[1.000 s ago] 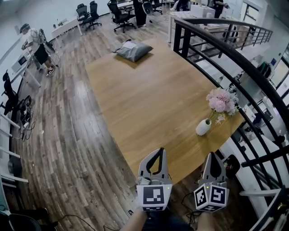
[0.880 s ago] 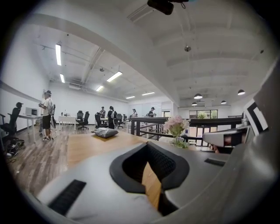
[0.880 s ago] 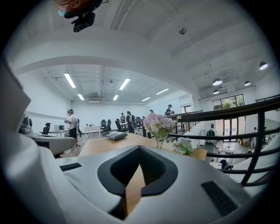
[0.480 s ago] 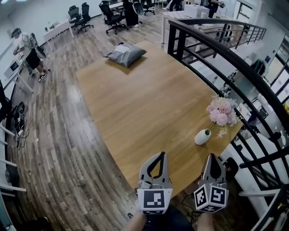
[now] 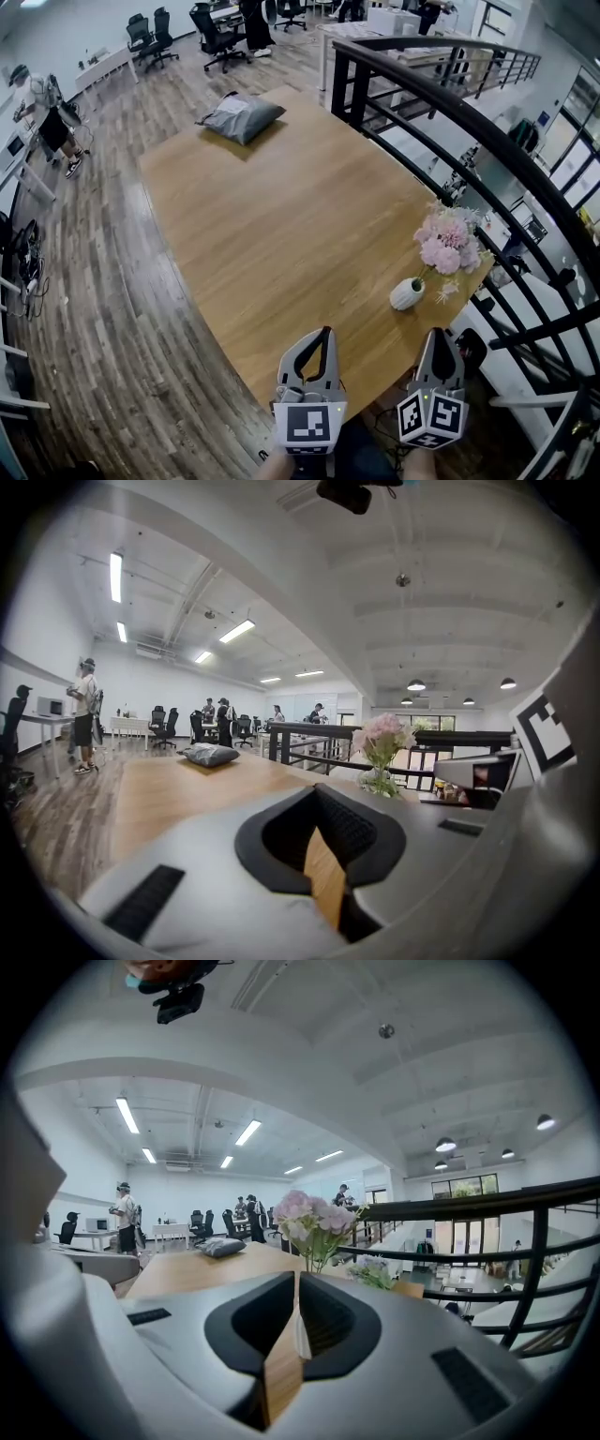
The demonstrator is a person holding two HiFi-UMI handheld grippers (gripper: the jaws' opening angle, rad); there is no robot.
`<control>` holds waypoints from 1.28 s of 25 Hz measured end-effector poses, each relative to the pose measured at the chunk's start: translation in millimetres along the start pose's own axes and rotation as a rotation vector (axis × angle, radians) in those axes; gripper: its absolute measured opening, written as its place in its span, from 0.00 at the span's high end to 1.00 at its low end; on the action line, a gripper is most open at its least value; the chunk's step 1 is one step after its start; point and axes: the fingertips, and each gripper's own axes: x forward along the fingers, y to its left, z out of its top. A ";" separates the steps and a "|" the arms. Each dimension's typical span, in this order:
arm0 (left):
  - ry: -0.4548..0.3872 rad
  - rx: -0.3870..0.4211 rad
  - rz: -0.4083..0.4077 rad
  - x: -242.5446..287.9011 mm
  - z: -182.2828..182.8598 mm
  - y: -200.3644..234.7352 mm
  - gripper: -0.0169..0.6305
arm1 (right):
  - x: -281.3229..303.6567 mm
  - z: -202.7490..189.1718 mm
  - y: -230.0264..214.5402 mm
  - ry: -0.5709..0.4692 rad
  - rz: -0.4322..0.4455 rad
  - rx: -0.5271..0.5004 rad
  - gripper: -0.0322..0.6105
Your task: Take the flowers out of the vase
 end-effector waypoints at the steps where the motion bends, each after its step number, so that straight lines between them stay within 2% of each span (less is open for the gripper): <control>1: 0.000 0.006 0.001 2.0 -0.8 -0.3 0.91 | 2.1 -0.3 -2.4 -0.003 0.002 0.000 0.91; 18: 0.077 0.033 0.026 45.3 -6.9 -38.0 0.91 | 56.1 0.9 -68.3 0.003 0.034 0.019 0.91; 32: 0.107 0.055 0.046 83.8 -6.9 -56.4 0.91 | 96.3 1.0 -73.4 0.015 0.172 0.028 0.88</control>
